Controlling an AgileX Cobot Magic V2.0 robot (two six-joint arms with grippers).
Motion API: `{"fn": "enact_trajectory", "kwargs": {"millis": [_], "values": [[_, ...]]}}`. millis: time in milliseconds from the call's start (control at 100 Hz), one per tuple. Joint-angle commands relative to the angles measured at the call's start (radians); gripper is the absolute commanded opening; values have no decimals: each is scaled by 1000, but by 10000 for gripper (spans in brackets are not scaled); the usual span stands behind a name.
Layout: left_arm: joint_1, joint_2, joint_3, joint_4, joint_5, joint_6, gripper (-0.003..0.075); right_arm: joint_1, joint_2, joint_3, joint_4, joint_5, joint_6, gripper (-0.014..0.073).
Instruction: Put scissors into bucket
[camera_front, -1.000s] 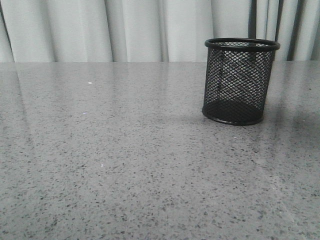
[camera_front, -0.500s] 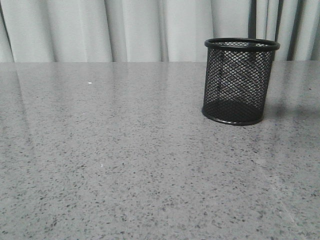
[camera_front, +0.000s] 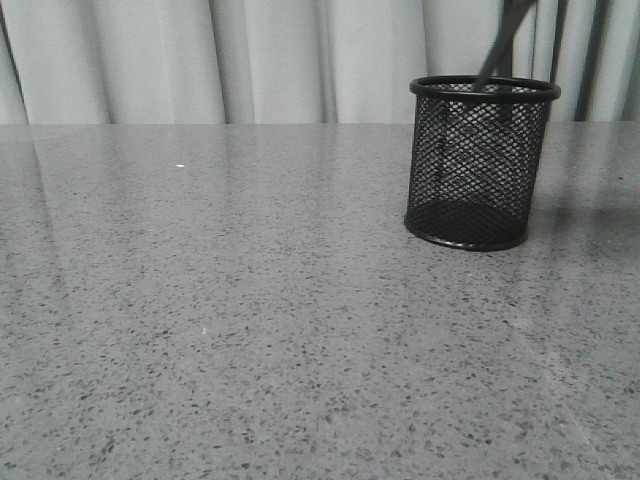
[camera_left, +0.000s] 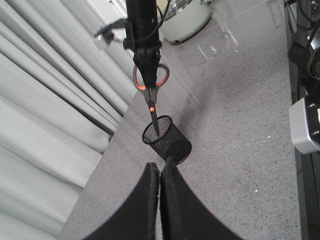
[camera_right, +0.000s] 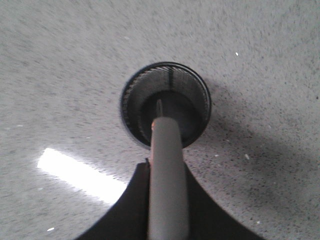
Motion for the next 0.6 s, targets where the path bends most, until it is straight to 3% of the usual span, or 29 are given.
{"fn": "enact_trajectory", "kwargs": {"millis": [0, 590], "values": [[-5, 19, -18, -15, -78, -15, -21, 0, 27, -20, -61, 30, 4, -63], [-5, 19, -18, -42, -129, -17, -21, 0, 159, -32, -54, -138, 4, -39]]}}
